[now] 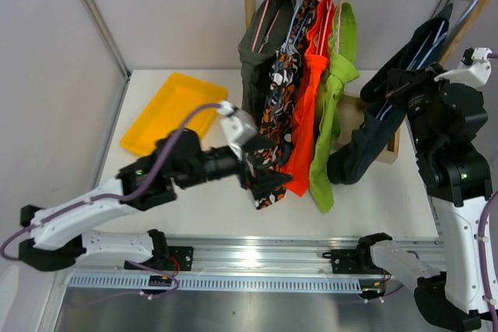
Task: Remove the shorts from the hanger
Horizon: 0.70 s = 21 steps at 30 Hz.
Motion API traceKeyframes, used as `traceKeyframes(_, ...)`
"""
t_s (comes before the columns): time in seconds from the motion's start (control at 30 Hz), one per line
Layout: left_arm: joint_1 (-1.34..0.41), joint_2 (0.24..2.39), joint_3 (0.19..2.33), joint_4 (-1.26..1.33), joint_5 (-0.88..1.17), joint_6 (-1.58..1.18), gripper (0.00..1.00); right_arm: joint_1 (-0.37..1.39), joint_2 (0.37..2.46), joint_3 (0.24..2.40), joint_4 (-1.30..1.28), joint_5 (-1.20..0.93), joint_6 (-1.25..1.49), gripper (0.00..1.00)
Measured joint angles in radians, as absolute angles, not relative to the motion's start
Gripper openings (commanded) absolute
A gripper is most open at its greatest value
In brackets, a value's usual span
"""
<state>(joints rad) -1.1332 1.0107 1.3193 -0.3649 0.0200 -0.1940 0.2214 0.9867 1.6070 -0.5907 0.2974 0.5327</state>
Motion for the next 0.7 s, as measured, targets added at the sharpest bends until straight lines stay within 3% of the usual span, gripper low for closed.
traceKeyframes(0.17,-1.295,1.217,1.331,-0.174,0.057,-0.147,0.99,0.288,0.961,1.585,-0.635,0.283,0.594,0.00)
traceKeyframes(0.4,-1.319,1.504,1.357,-0.018,0.073,-0.147,0.99,0.322,0.964,1.605,-0.693,0.268,0.621,0.00)
traceKeyframes(0.7,-1.327,1.662,1.534,0.067,0.008,-0.139,0.96,0.322,0.944,1.710,-0.755,0.253,0.629,0.00)
